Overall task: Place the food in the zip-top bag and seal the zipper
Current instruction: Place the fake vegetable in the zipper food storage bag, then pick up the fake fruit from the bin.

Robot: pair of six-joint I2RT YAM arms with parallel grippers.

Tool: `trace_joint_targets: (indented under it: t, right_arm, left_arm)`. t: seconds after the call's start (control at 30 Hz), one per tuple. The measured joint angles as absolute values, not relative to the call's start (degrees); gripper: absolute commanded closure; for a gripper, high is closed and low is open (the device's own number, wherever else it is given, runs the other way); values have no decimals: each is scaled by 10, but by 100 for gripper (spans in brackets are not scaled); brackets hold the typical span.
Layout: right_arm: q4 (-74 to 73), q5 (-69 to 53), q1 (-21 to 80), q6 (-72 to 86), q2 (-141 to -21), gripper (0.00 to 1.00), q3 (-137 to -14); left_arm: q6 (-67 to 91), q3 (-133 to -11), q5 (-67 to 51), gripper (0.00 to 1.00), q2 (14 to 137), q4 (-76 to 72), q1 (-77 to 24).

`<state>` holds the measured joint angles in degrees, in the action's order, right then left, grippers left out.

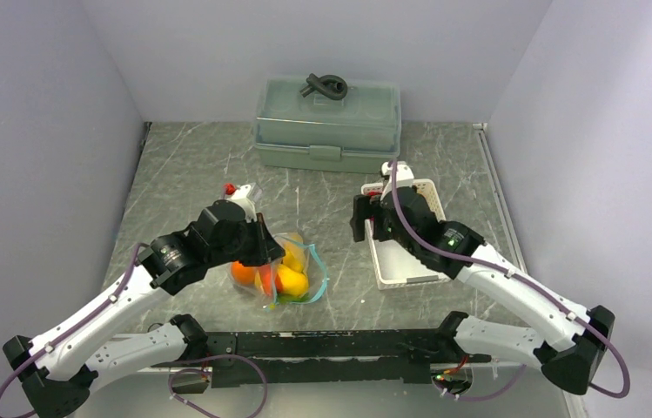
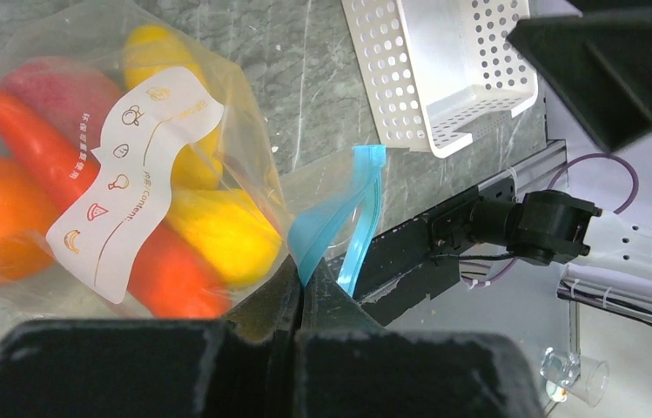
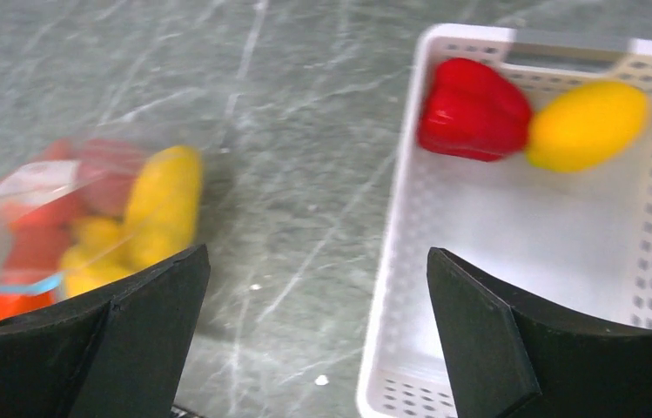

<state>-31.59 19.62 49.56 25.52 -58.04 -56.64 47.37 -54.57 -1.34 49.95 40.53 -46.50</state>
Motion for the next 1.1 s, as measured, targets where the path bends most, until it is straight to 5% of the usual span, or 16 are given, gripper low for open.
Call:
trace_joint_targets:
  t: [1.1]
  right_arm:
    - [-249,186,138,352,-827,12,-565]
  left_arm:
    - [430,-564,-8,100,500,428,-465]
